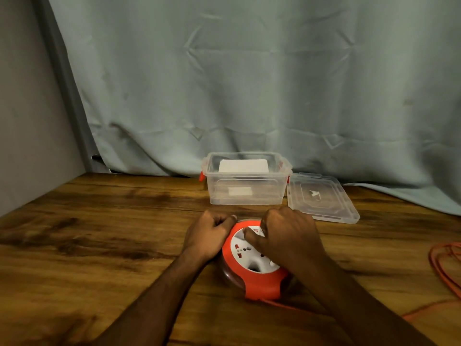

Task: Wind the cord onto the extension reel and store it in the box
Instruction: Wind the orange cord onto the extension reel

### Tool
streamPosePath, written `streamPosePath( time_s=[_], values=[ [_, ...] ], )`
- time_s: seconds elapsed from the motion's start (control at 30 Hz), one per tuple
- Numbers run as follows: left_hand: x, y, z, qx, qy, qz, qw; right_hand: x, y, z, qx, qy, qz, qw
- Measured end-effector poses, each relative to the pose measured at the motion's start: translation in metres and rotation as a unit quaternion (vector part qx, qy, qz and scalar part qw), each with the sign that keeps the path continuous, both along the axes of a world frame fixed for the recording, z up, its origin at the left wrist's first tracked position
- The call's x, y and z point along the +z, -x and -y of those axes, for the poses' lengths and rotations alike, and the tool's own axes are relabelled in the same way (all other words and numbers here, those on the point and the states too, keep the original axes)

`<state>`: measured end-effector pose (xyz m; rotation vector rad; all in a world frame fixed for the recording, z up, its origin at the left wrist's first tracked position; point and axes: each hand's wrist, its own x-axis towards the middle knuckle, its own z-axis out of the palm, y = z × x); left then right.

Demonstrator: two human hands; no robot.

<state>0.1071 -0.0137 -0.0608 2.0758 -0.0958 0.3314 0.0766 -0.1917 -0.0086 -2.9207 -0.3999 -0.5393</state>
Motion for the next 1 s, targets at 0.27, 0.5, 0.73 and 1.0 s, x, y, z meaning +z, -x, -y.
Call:
streamPosePath(
  time_s=[0.27,0.5,0.73,1.0],
  values=[
    [-0.003,-0.005,0.0,0.0,0.008,-0.005,1.0,-0.004,-0.002,0.004,0.009,0.006,0.017,1.0],
    [-0.004,-0.005,0.0,0.005,0.009,0.009,1.0,0.004,-0.002,0.012,0.109,-0.033,-0.058,0.992],
    [-0.004,-0.006,-0.001,-0.001,0.007,0.01,1.0,0.008,0.002,0.015,0.18,0.002,-0.08,0.98],
    [-0.009,-0.009,-0.002,-0.001,0.007,0.026,1.0,0.013,0.002,0.02,0.203,0.046,-0.116,0.971]
  ],
)
